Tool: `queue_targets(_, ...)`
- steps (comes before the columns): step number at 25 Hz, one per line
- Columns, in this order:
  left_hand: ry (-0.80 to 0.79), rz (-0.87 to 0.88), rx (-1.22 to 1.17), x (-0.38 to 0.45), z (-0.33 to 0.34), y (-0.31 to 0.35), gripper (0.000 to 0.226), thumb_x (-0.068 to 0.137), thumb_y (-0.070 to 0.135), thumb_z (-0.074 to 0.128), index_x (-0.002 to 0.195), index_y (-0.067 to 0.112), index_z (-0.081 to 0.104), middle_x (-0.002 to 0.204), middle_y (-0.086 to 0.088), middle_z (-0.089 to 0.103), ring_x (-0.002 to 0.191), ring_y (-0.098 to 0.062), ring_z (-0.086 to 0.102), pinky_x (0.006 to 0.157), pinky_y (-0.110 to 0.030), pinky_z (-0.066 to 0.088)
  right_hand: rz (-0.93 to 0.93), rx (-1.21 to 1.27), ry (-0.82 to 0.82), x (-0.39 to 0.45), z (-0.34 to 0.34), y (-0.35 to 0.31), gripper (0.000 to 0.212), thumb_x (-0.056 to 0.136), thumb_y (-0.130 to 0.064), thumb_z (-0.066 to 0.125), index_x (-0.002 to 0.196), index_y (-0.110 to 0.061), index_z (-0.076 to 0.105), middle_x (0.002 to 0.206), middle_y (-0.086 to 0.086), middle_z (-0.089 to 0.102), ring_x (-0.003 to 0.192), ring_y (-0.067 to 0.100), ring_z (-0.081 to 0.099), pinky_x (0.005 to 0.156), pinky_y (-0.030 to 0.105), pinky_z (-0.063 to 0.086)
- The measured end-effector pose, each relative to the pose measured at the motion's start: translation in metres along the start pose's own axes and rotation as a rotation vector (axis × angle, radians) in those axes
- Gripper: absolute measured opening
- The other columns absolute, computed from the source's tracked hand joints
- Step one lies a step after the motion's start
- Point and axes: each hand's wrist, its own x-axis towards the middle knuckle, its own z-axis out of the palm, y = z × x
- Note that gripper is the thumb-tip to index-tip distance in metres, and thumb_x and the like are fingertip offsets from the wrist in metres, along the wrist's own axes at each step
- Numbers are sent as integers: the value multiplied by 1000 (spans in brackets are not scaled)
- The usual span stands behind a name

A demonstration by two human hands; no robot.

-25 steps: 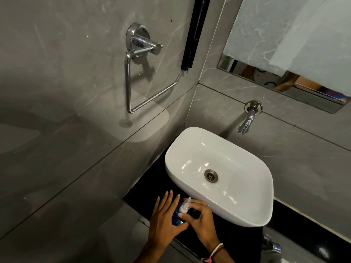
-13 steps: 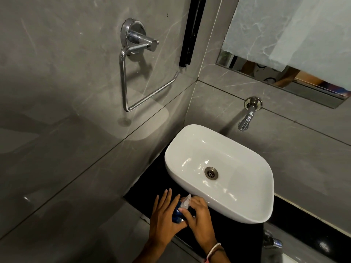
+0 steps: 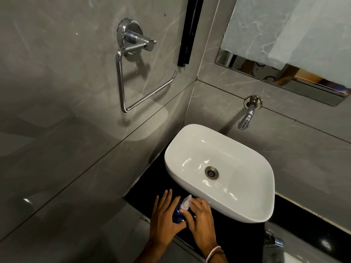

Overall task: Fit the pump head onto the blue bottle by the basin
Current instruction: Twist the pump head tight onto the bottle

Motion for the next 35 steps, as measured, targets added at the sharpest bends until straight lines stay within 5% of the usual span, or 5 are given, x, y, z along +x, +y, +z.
queue_targets(16, -31, -3, 40, -1, -5, 2, 79, 60, 59, 78, 124, 15, 65, 138, -11, 59, 132, -29, 49, 108, -58, 39, 263, 88, 147, 5, -19, -16, 54, 64, -75, 73, 96, -32, 66, 93, -19, 64, 91, 2, 61, 78, 22, 54)
queue_targets(20, -10, -1, 39, 2, -8, 3, 78, 58, 65, 71, 119, 15, 68, 135, -11, 61, 130, -30, 52, 107, -57, 38, 45, -133, -122, 22, -40, -31, 20, 86, -35, 73, 105, -30, 70, 104, -9, 66, 101, 12, 60, 84, 23, 51)
queue_targets(24, -59, -22, 37, 1, -9, 4, 79, 58, 66, 71, 121, 18, 66, 138, -10, 59, 133, -28, 49, 111, -55, 36, -150, -219, -436, 34, -53, -36, 61, 77, 2, 71, 128, -31, 65, 126, -4, 57, 118, 14, 52, 97, 22, 49)
queue_targets(29, -84, -25, 68, 0, -9, 4, 79, 56, 60, 79, 122, 17, 67, 135, -11, 62, 131, -28, 52, 109, -56, 39, -15, -180, -318, 32, -56, -44, 44, 77, -55, 76, 112, -29, 68, 105, -2, 65, 95, 16, 64, 80, 28, 53)
queue_targets(35, -68, -41, 55, -1, -10, 4, 80, 59, 61, 78, 126, 21, 64, 141, -9, 57, 136, -26, 45, 114, -54, 33, -62, -67, -273, 26, -48, -39, 15, 88, -31, 74, 102, -26, 71, 98, -3, 70, 87, 12, 65, 77, 24, 54)
